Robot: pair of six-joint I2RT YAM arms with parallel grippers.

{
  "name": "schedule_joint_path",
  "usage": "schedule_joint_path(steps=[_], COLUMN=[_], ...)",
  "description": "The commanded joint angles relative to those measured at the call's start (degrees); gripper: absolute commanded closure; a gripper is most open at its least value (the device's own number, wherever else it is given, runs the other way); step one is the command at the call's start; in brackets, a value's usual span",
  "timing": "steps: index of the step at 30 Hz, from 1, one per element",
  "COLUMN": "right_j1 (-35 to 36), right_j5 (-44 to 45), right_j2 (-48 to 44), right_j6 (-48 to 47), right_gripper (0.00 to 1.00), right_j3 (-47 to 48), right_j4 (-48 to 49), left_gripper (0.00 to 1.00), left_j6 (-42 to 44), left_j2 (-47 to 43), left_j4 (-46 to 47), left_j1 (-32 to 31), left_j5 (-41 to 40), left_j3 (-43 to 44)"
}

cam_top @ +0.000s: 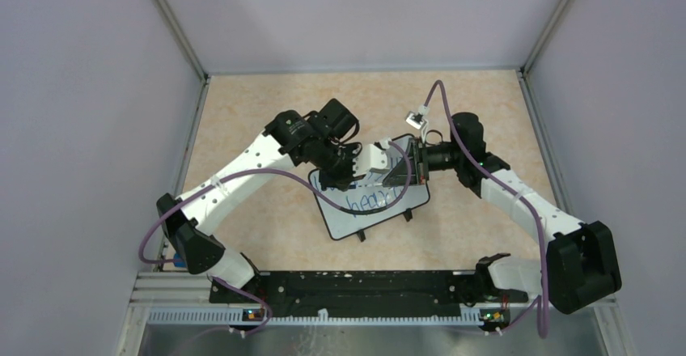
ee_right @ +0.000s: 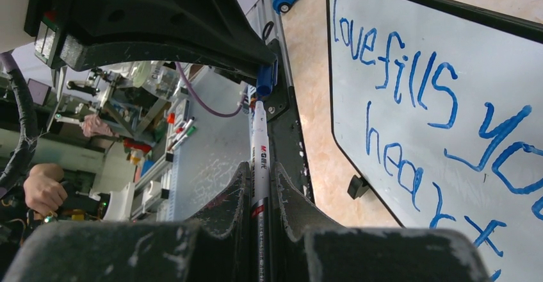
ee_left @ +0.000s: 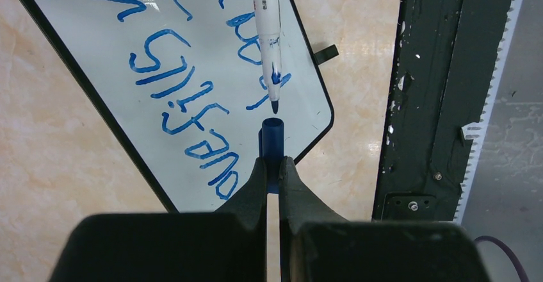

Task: Write a sentence on the whiteboard
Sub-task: Insert the whiteboard marker without the cap into the pen cap.

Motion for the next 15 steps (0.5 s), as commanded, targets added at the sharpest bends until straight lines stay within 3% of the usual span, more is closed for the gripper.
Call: schedule_joint_path(steps=[1,15], right_j1=[0.77,1.86], right_j5=[-1.50,-0.61], right_j2=[-0.61,0.32], right_j6=[-0.81,-0.58], right_gripper=[1.00,1.00], right_j3=[2.88,3.36], right_j4=[1.38,2.30], left_gripper=[1.00,1.00], left_j6=[0.32,0.31], left_j2=[-0.26,0.54], left_j4=[-0.37,-1.32], left_j1=[-0.21,-0.56], left_j5=[-0.47,2.71], left_j3=[-0.19,2.20])
